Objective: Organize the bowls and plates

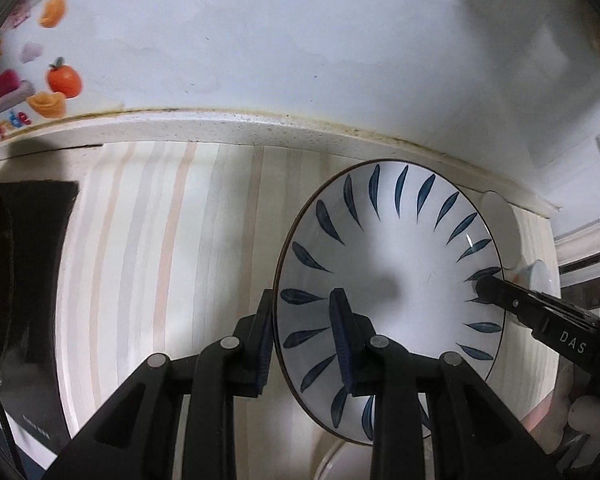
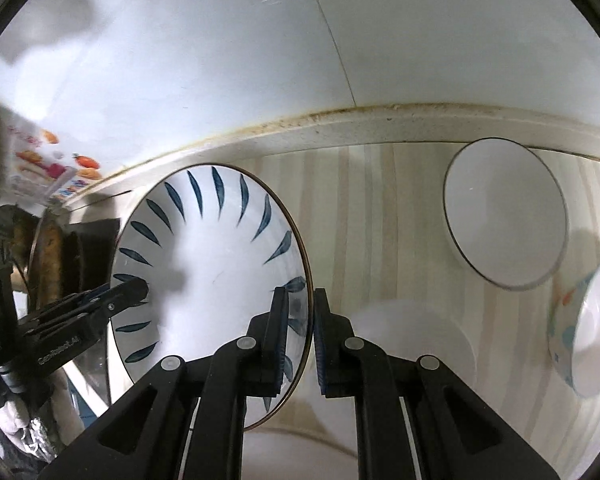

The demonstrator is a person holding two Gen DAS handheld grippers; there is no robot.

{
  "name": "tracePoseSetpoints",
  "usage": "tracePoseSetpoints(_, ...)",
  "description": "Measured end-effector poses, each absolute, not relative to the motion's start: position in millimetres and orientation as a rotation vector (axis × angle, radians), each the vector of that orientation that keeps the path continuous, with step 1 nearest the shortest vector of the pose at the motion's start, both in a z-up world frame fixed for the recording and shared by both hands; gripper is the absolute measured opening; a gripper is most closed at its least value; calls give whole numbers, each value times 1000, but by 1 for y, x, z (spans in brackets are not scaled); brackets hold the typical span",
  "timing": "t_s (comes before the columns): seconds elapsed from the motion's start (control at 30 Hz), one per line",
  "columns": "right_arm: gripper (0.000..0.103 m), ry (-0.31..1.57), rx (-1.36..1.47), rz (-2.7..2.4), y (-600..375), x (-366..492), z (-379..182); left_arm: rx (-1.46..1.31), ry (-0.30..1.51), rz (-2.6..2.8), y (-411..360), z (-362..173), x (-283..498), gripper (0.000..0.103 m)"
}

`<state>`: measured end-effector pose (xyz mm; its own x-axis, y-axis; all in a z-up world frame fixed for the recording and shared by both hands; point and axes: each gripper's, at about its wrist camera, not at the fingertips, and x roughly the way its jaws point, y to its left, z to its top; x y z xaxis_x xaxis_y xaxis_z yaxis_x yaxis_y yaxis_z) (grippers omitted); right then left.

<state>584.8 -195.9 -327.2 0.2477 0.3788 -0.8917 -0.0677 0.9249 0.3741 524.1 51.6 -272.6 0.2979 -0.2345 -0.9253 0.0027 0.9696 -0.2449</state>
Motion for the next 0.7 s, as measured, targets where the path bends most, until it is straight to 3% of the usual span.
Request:
tracePoseSetpoints(0.33,13,1245,287,383,-218,509,-287,-211,1225,-150,38,-247,463,24)
tracePoseSetpoints(0.7,13,1253,310,396,-249,433,-288,-174,1265,-161,15,-250,400,24)
